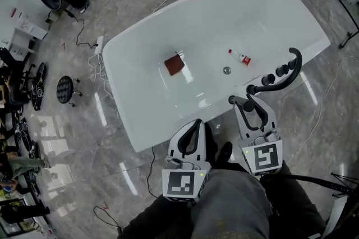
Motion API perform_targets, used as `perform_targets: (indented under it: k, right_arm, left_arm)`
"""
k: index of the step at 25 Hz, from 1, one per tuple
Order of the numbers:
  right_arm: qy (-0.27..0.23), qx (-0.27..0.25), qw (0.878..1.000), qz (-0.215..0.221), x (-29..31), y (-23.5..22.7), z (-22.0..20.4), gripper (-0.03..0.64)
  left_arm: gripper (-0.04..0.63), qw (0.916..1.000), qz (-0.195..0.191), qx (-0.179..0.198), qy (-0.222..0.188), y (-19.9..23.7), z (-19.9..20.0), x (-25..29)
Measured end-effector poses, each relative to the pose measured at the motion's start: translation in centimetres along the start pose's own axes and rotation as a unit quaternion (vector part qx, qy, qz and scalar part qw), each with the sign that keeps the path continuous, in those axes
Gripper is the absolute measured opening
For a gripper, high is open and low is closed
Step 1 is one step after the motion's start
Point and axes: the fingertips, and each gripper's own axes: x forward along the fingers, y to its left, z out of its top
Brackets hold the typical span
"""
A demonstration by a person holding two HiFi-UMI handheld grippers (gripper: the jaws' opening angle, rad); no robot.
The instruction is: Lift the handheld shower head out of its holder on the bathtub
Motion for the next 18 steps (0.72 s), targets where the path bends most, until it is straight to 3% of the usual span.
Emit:
perform_targets:
  k: [9,18]
  right_arm:
    - [-0.013,-0.03,0.999,-0.01,-1.3,0.4,2.1,0.141]
    - [-0.021,-0.021,0.999,-0.016,-2.5,0.1,2.5,0.141]
  left_arm:
    - [0.003,0.9997,0.003,0.008,-0.025,-0.1,1.8,-1.8]
    - [0.003,0.9995,-0.001,0.018,-0.026,-1.1,2.5,-2.4]
